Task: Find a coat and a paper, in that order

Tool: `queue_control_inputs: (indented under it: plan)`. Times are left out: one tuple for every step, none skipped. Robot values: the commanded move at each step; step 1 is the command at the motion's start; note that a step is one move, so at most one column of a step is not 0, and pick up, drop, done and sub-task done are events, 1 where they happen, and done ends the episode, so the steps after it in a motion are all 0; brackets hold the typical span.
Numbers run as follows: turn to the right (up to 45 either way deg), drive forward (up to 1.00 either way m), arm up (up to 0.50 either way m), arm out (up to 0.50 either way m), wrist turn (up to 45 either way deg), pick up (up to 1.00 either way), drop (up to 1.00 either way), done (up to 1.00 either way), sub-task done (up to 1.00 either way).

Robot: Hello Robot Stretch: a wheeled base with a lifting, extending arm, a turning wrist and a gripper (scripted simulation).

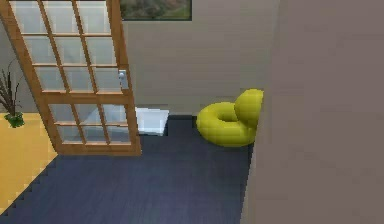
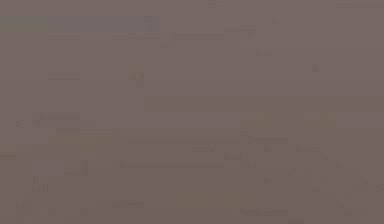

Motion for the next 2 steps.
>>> queue_control_inputs:
  plan:
    - [-30.0, 0.00, 0.00, 0.00, 0.0, 0.00, 0.00, 0.00, 0.00]
    - [0.0, 0.20, 0.00, 0.00, 0.0, 0.00, 0.00, 0.00, 0.00]
